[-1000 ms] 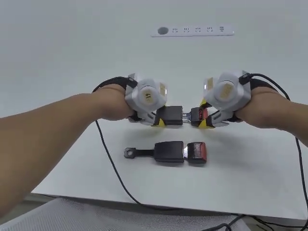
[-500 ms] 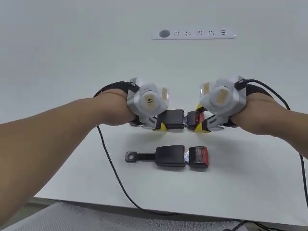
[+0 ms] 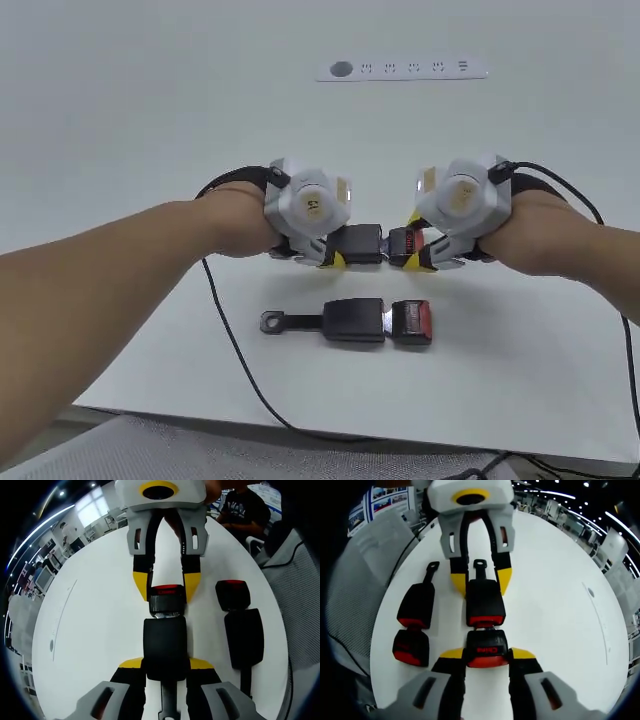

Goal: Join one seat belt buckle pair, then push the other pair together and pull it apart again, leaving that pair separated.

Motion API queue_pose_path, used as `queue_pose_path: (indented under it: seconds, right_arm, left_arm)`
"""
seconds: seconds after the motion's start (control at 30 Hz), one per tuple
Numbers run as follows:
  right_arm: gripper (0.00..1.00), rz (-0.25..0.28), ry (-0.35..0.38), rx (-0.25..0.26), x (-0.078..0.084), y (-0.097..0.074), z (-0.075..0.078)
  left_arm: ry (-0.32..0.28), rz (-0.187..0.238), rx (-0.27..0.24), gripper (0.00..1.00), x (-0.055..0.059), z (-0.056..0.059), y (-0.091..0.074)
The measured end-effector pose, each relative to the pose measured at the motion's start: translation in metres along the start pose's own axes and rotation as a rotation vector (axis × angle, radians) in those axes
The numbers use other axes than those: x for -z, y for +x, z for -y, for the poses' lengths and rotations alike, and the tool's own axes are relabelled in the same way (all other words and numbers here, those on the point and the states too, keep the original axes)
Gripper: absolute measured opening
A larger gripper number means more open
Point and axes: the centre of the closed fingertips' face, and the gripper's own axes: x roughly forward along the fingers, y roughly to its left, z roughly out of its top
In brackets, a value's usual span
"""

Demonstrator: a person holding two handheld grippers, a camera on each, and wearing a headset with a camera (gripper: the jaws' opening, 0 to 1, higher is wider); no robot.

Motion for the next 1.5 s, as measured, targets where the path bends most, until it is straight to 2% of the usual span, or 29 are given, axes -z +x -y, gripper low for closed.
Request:
queue_pose_path:
  seconds: [0.27,0.47,0.53,0.8,1.1,1.5]
  right_arm:
    - [0.32,0.001,0.002,-0.006,0.002,-0.002,-0.001]
    - [0.32,-0.007,0.004,-0.007,0.014,-0.007,0.001]
    - [0.32,0.011,0.019,-0.009,0.014,-0.008,0.0]
    - [0.33,0.002,-0.004,0.006,0.014,-0.01,0.0]
    - [0.33,-0.011,0.01,0.018,0.038,-0.025,0.0]
    - [0.34,-0.051,0.015,0.033,0.084,-0.054,0.001]
  left_arm:
    - [-0.005,0.001,0.002,0.31,-0.002,0.002,-0.002]
    - [-0.006,0.002,-0.001,0.31,-0.004,0.003,-0.004]
    - [-0.006,0.002,0.001,0.31,-0.005,0.004,-0.004]
    - [-0.005,-0.003,0.009,0.31,-0.006,0.005,-0.006]
    - [-0.006,-0.002,0.003,0.31,-0.007,0.005,-0.006]
    - [-0.009,0.011,-0.006,0.32,-0.007,0.005,-0.007]
